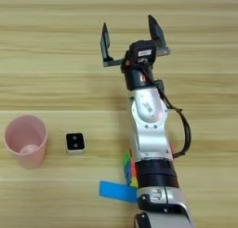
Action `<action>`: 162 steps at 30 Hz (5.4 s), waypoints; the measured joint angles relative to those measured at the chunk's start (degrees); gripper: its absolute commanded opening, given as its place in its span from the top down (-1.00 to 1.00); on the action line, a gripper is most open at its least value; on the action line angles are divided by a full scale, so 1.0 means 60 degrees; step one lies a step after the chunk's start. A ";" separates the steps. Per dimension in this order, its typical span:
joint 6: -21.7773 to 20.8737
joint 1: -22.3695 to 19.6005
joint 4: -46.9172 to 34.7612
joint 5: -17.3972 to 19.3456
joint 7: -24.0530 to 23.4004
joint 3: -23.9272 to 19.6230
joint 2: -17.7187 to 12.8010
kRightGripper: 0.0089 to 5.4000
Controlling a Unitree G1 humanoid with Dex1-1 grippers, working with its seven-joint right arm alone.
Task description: Move the objects on the table
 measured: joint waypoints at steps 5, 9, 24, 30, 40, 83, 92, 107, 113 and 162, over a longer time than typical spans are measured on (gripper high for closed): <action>0.0312 -0.0144 -0.0505 0.0318 0.0092 -0.0131 -0.0167 -0.99; 0.0919 -0.0258 -0.1412 0.0777 0.0298 -0.0234 -0.0343 -0.99; 0.4292 -0.1279 -0.1290 0.3955 0.3722 -0.1411 -0.2704 -0.99; 0.4627 -0.1264 -0.1286 0.4538 0.5849 -0.1521 -0.3589 -0.99; 0.4551 -0.0767 -0.0148 0.5052 0.9134 -0.2038 -0.4841 -0.99; 0.2242 0.2118 0.4639 0.4310 1.4296 -0.0209 -0.7291 -0.99; 0.1859 0.2148 0.4993 0.4263 1.4296 0.0377 -0.7362 -0.99; 0.1054 0.1268 0.6124 0.3334 1.4296 0.0994 -0.6508 -0.88; 0.0854 0.1156 0.6407 0.3177 1.4296 0.1135 -0.6375 -0.58; 0.1104 -0.1340 0.4686 0.1137 1.2023 0.1455 -0.4330 0.16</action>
